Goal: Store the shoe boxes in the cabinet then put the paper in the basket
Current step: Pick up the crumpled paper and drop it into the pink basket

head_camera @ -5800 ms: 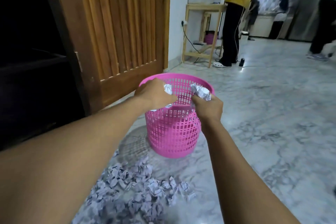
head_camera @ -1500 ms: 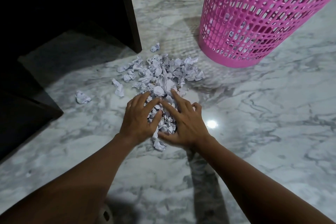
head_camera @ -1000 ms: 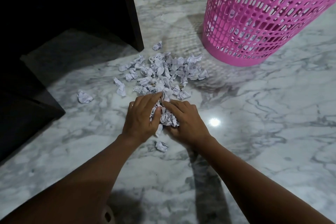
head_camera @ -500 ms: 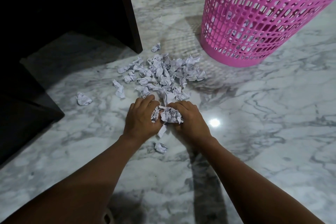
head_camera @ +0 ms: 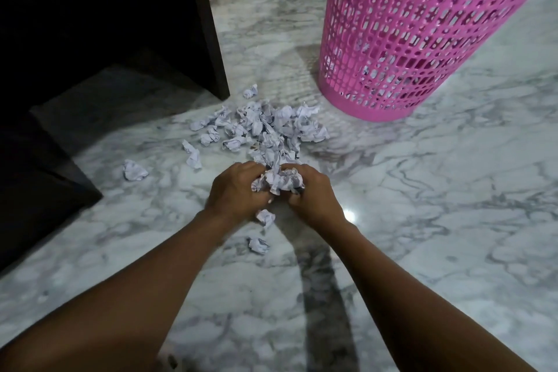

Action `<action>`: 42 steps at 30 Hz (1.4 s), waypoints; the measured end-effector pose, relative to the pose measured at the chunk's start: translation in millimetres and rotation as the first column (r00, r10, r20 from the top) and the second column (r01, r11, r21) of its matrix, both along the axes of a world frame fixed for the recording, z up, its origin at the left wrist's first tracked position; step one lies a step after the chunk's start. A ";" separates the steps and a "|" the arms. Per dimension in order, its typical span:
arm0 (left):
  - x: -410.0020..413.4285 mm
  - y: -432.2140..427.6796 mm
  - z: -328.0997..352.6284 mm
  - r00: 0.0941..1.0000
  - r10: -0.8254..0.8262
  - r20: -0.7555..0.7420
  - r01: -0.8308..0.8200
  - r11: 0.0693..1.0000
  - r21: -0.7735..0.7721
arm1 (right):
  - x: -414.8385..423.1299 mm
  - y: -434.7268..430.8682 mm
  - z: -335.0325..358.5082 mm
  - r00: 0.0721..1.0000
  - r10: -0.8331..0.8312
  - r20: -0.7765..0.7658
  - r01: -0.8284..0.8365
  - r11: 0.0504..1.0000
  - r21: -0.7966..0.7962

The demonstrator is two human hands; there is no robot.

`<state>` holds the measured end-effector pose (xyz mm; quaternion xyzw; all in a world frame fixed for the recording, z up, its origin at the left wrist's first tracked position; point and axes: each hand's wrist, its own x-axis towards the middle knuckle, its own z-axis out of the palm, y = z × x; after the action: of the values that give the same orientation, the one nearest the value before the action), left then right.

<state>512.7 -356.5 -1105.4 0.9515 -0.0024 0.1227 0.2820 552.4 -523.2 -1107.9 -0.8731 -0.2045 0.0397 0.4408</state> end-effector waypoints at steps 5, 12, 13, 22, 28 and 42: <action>20.1 -0.3 40.2 0.999 -0.008 0.047 0.012 0.997 -0.076 | 11.2 -6.3 42.1 0.998 -0.046 0.037 0.045 0.999 0.027; 58.1 1.6 123.3 0.998 -0.042 0.042 0.051 0.969 -0.240 | 40.9 -9.1 143.7 0.998 -0.052 0.044 0.054 0.998 -0.042; 67.4 2.9 139.2 0.998 -0.051 0.044 0.061 0.962 -0.265 | 47.9 -9.1 162.8 0.997 -0.054 0.060 0.057 0.997 -0.055; 161.1 0.2 320.0 0.949 -0.271 0.160 0.307 0.909 -0.281 | 102.3 -19.9 358.8 0.947 -0.039 0.318 0.125 0.959 -0.253; 215.6 -52.1 366.3 0.943 -0.289 0.166 0.328 0.893 -0.307 | 148.3 -55.8 386.8 0.916 -0.249 0.315 0.301 0.945 -0.129; 310.7 -122.7 289.6 0.952 -0.256 -0.171 0.238 0.964 -0.117 | 242.1 -113.0 296.3 0.926 -0.376 0.023 0.374 0.913 -0.162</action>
<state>823.4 -479.2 -815.8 0.9366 -0.0895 -0.0020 0.3388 794.5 -636.2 -811.7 -0.9291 -0.0275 -0.0252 0.3681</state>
